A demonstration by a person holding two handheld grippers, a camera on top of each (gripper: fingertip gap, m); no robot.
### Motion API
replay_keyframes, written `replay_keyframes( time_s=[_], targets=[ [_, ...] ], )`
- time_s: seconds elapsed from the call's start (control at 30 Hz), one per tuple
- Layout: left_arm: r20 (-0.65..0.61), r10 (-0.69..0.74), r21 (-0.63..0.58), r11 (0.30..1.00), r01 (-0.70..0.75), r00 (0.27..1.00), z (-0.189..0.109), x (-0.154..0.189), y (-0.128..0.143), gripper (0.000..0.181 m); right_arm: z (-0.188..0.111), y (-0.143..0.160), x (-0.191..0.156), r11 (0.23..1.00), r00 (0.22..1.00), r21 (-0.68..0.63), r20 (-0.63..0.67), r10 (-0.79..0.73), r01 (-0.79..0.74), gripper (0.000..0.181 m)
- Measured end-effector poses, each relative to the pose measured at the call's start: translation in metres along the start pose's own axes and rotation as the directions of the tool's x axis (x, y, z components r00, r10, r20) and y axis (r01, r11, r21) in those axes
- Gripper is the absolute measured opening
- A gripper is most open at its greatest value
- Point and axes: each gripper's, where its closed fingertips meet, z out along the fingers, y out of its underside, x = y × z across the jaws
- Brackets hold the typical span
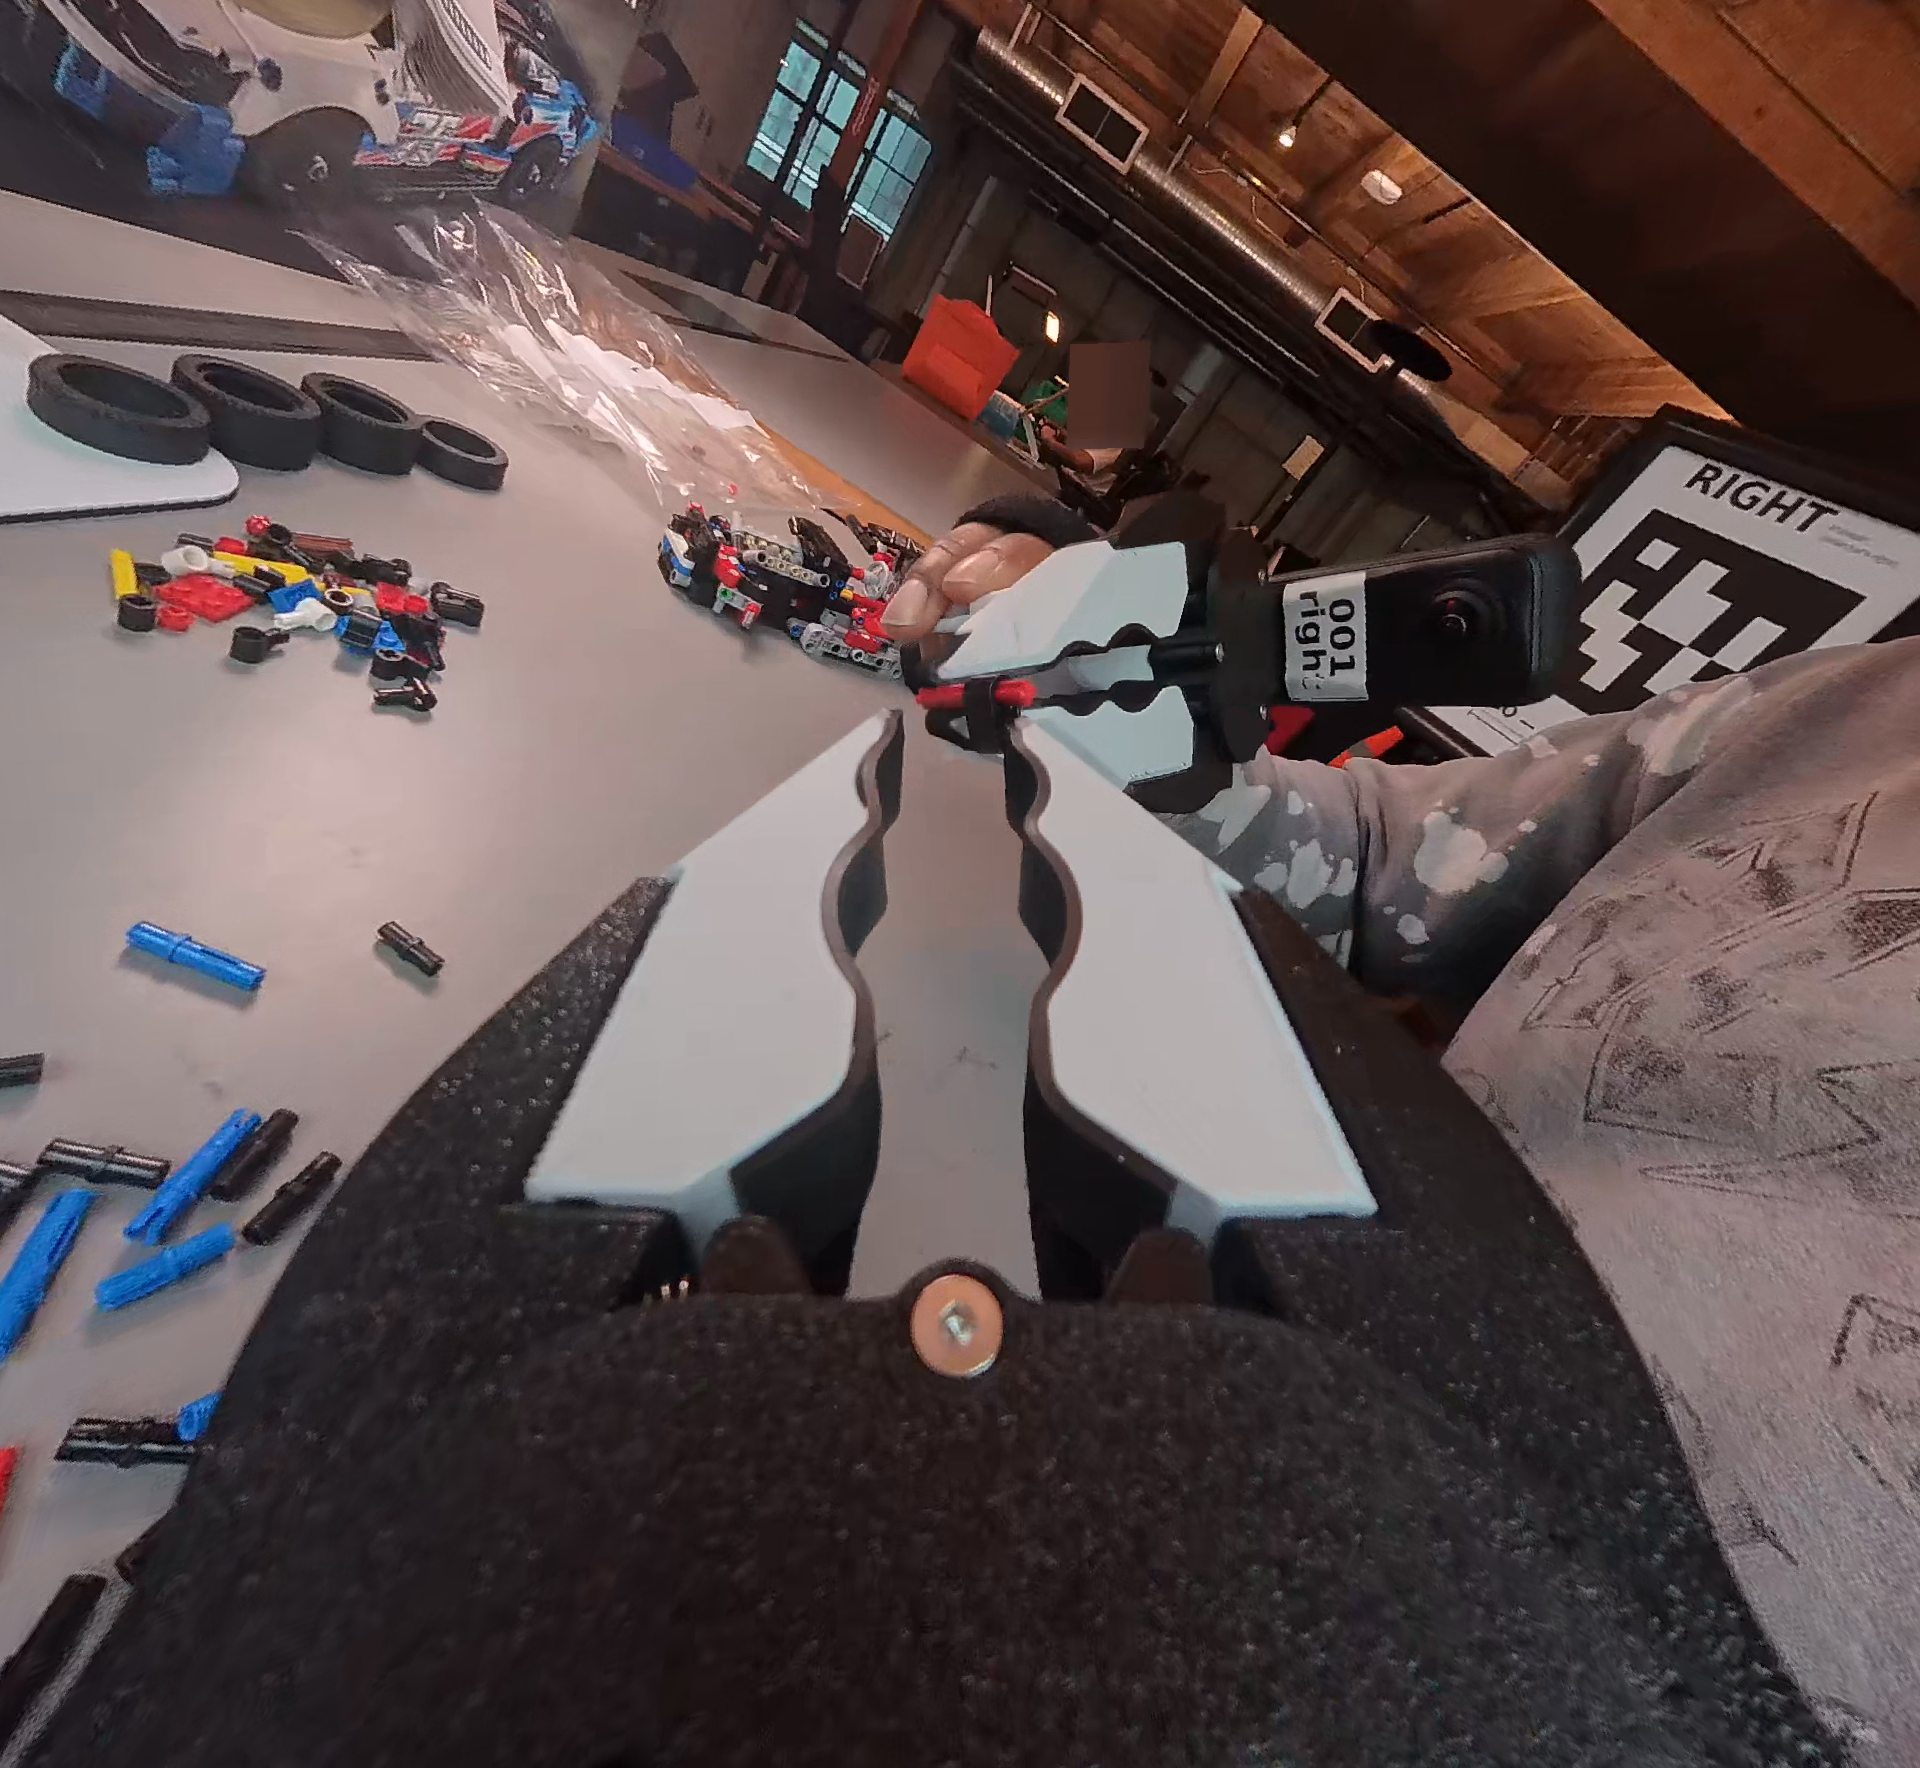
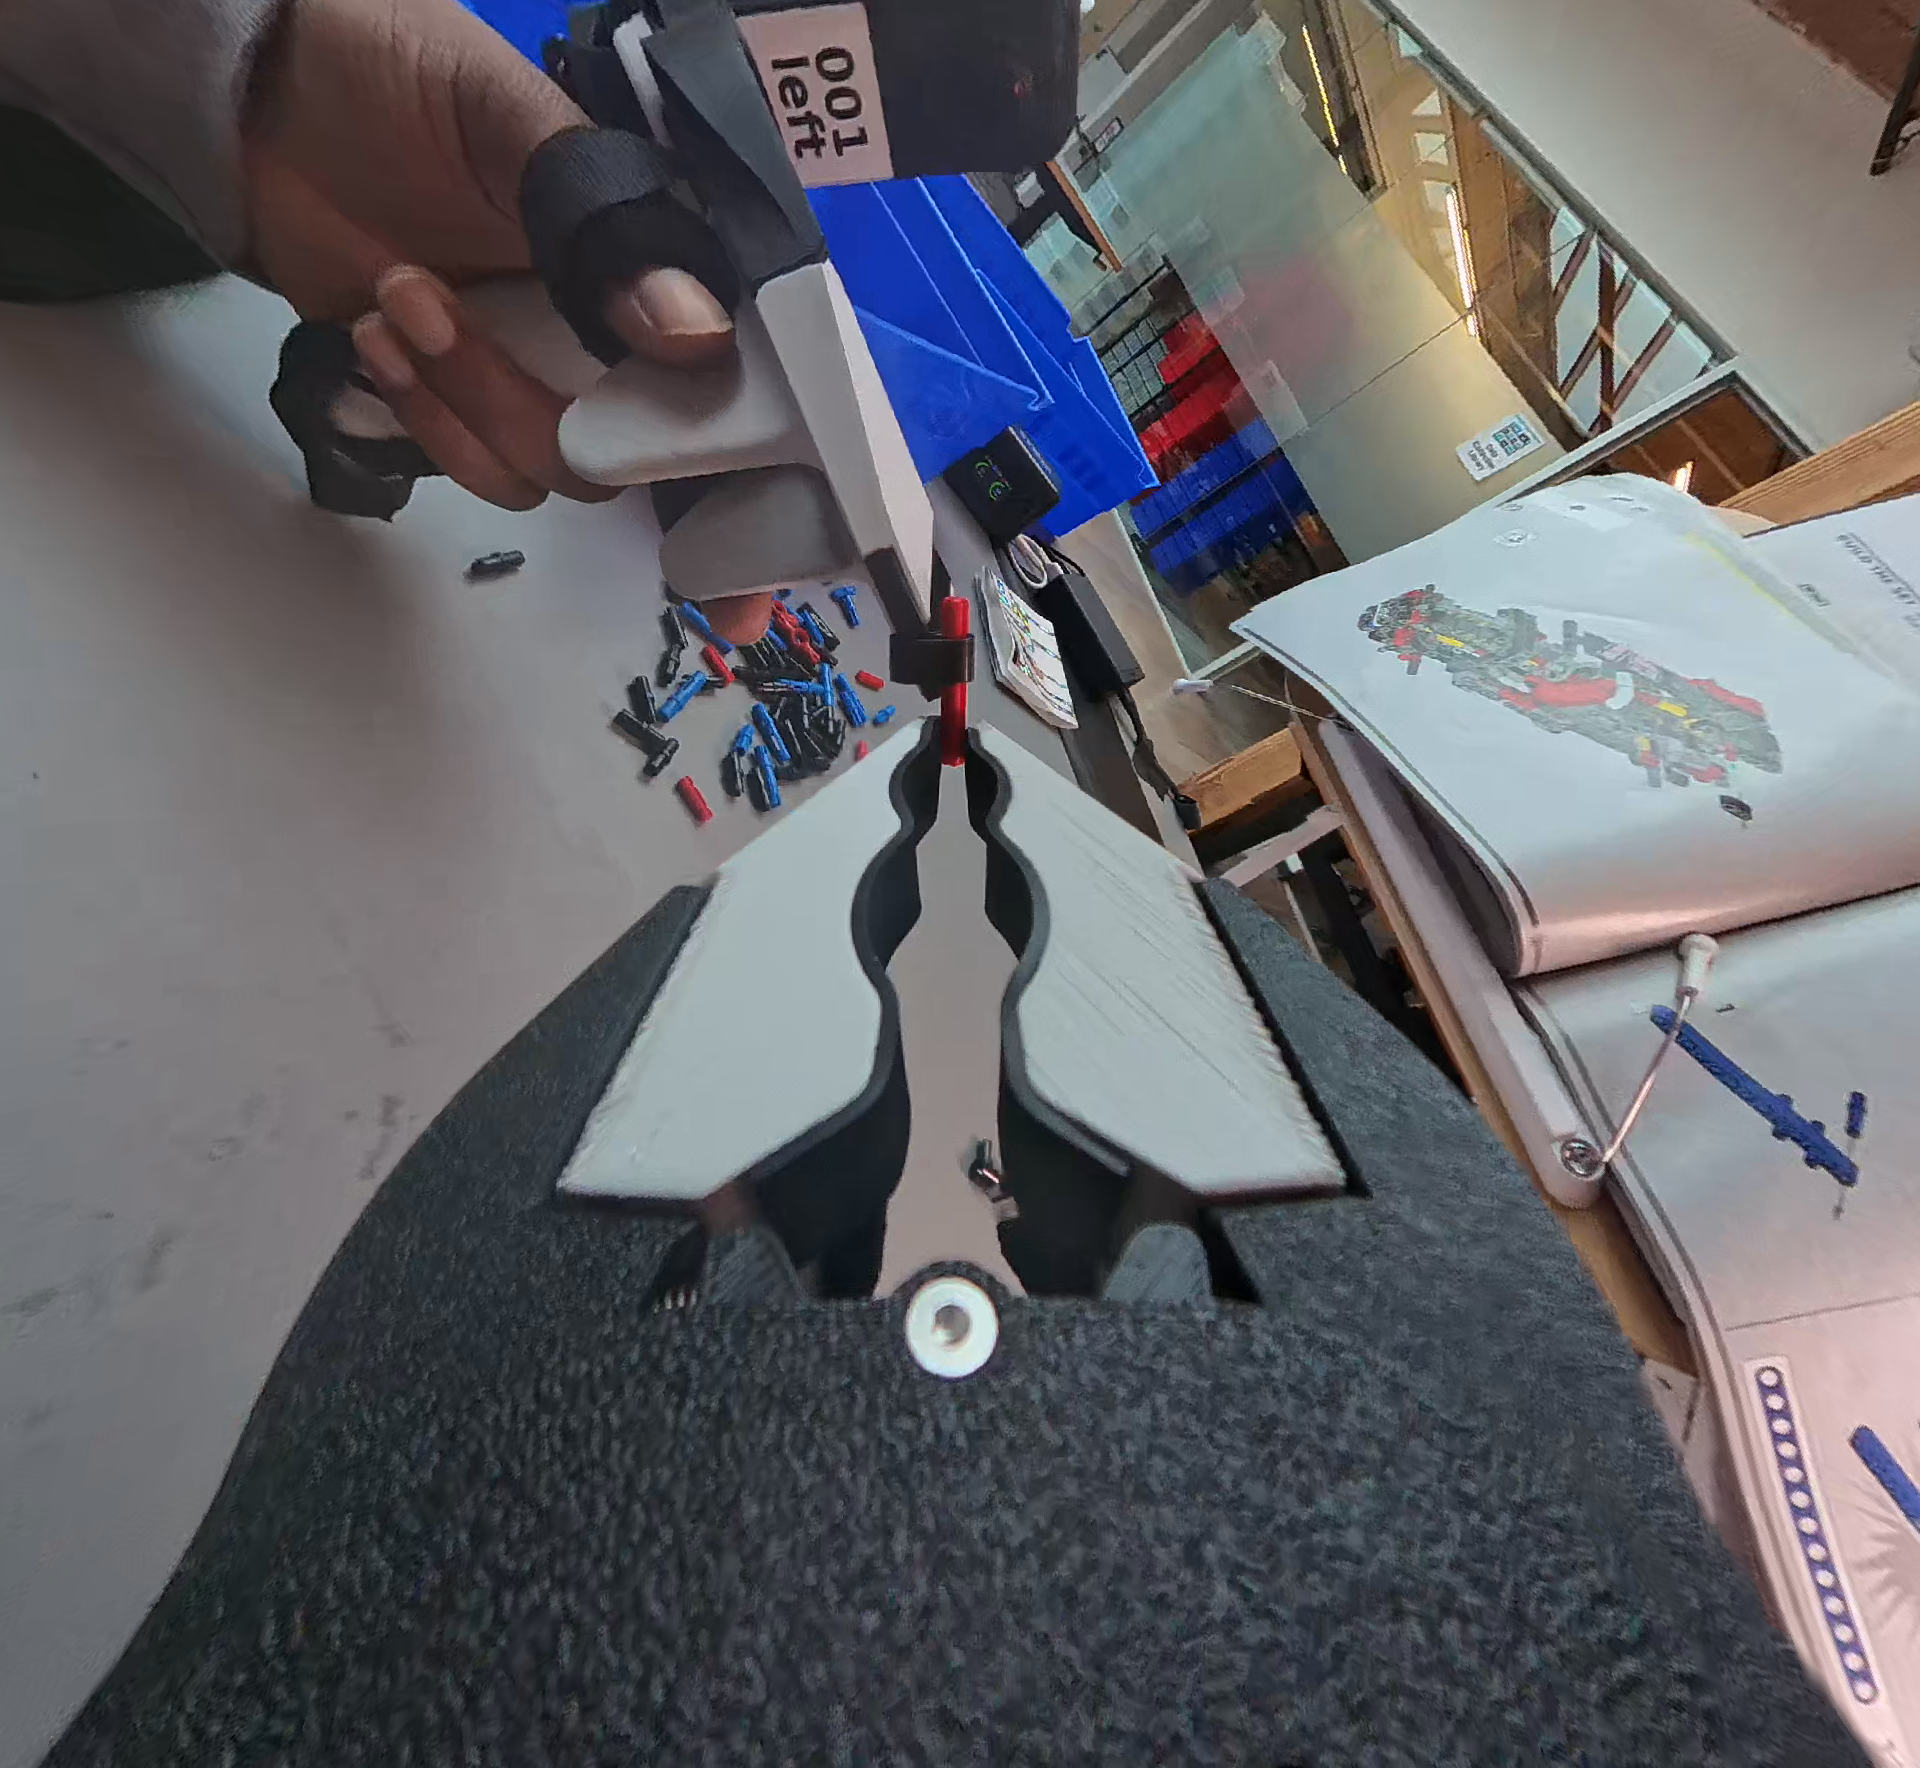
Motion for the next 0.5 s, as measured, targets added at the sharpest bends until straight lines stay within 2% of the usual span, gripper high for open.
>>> replay_keyframes(
  time_s=[0.2, 0.33, 0.4, 0.5],
  targets=[
    [0.029, 0.036, -0.045, 0.998, -0.035, 0.999, 0.01, -0.001, 0.007, 0.021, 0.0, 0.009, -0.004, 0.996, 0.997, -0.054, -0.011, -0.072, 0.071, 0.004],
    [0.087, 0.089, -0.066, 0.994, -0.084, 0.992, 0.01, -0.006, 0.008, 0.008, 0.0, 0.011, -0.007, 0.993, 0.995, -0.069, -0.01, -0.096, 0.095, 0.004],
    [0.096, 0.13, -0.101, 0.988, -0.12, 0.987, 0.01, -0.006, 0.012, 0.008, -0.001, 0.011, -0.01, 0.998, 0.999, -0.051, 0.013, -0.04, 0.04, 0.004],
    [0.071, 0.183, -0.162, 0.972, -0.169, 0.981, 0.008, -0.002, 0.02, 0.007, -0.006, 0.008, -0.019, 0.992, 0.987, 0.006, 0.109, 0.121, -0.123, 0.005]
  ],
)
